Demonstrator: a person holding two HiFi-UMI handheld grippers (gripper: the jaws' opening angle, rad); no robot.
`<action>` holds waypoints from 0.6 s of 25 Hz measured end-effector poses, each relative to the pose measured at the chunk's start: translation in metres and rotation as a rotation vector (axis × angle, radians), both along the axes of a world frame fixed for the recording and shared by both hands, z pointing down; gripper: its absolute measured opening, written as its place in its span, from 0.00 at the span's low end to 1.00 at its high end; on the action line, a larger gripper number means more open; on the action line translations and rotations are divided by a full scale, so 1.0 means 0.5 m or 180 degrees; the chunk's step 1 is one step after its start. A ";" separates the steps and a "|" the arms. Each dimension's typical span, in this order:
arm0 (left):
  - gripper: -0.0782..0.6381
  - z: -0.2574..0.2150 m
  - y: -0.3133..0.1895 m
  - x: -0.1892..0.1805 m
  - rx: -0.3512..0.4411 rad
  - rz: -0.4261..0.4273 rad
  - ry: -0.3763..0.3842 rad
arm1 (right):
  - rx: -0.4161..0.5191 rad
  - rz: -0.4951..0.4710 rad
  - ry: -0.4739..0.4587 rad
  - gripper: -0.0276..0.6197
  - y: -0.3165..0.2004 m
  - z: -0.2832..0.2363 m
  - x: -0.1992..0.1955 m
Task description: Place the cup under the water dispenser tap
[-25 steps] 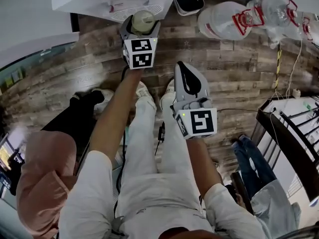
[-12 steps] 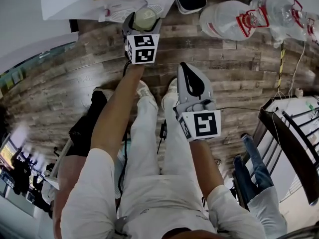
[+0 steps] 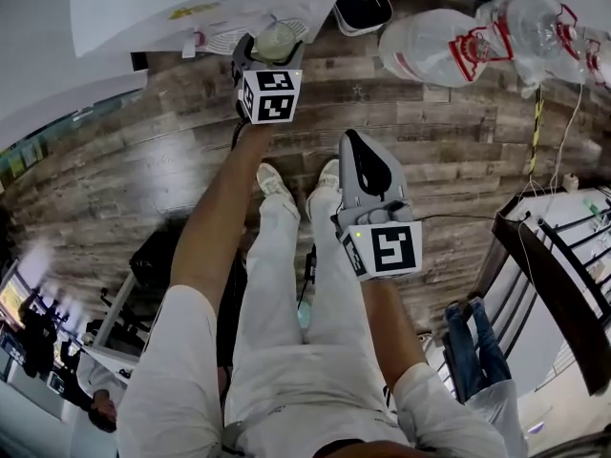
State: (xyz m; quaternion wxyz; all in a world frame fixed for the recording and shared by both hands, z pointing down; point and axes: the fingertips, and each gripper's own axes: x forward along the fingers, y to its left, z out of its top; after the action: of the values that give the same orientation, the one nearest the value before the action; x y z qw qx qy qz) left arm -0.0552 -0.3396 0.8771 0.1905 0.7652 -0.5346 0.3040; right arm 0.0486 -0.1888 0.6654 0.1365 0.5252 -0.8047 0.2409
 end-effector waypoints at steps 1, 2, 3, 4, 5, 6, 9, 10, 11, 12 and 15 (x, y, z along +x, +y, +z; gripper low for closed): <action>0.64 0.003 -0.002 0.000 -0.0008 -0.0002 -0.0008 | 0.0001 -0.0004 0.0002 0.04 0.000 0.000 0.000; 0.64 0.005 -0.003 -0.002 -0.0014 -0.0007 -0.0014 | -0.0002 -0.0008 0.0001 0.04 0.000 0.001 0.000; 0.64 0.006 -0.005 -0.004 -0.0016 -0.0014 -0.0019 | -0.0005 -0.0009 0.0000 0.04 0.000 0.002 -0.001; 0.64 0.007 -0.006 -0.006 -0.0013 -0.0019 -0.0026 | -0.0009 -0.0010 -0.0002 0.04 0.001 0.003 -0.001; 0.64 0.007 -0.008 -0.007 -0.0012 -0.0022 -0.0030 | -0.0013 -0.0010 -0.0003 0.04 0.001 0.004 -0.001; 0.64 0.008 -0.009 -0.008 -0.0016 -0.0023 -0.0030 | -0.0018 -0.0015 -0.0001 0.04 0.002 0.006 -0.002; 0.64 0.014 -0.010 -0.009 -0.0047 -0.0031 -0.0007 | -0.0031 -0.0047 0.0009 0.04 0.007 0.010 -0.003; 0.64 0.014 -0.011 -0.008 -0.0052 -0.0037 0.0006 | -0.0033 -0.0053 0.0011 0.04 0.009 0.011 -0.002; 0.64 0.015 -0.012 -0.007 -0.0052 -0.0039 0.0011 | -0.0035 -0.0053 0.0014 0.04 0.010 0.012 0.000; 0.64 0.015 -0.012 -0.005 -0.0050 -0.0034 0.0007 | -0.0038 -0.0047 0.0016 0.04 0.011 0.013 0.002; 0.64 0.020 -0.016 -0.002 -0.0055 -0.0018 -0.0031 | -0.0045 -0.0025 0.0023 0.04 0.010 0.014 0.009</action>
State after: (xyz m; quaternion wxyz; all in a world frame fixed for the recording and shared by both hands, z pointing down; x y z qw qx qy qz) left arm -0.0563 -0.3477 0.8869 0.1954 0.7605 -0.5350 0.3118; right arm 0.0530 -0.1837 0.6726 0.1440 0.5219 -0.8045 0.2442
